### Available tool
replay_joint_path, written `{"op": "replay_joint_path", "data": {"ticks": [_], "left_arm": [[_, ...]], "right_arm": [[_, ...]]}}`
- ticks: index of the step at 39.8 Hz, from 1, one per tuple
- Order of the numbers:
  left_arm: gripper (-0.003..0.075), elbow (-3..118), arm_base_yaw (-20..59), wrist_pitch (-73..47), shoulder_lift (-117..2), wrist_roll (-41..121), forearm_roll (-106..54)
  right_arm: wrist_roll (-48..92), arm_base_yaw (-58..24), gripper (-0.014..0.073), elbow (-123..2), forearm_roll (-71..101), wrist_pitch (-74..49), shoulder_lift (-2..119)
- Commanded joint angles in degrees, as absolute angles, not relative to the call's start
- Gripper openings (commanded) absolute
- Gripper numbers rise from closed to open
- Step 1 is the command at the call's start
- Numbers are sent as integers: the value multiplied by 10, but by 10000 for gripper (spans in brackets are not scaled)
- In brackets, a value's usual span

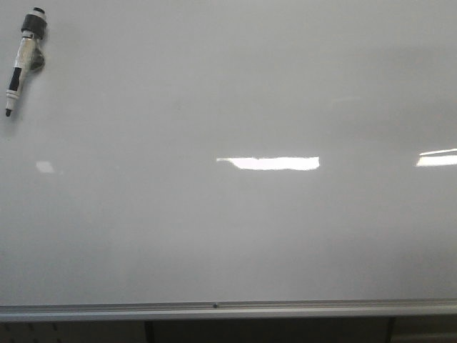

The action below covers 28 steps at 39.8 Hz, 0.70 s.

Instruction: Write number 2 on whiteboard

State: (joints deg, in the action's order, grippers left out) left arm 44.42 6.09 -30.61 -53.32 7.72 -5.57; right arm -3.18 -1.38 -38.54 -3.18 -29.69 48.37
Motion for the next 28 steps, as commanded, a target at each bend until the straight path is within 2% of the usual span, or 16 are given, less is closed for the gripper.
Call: {"op": "replay_joint_path", "data": {"ticks": [1,28], "left_arm": [[512,485,72,-253,-572,80,-58],[512,595,86,-127,-815,80,-59]], "right_arm": [[-25,-11,645,-406,-40,-260,482],[-25,-11,645,-406,-40,-259,482]]}}
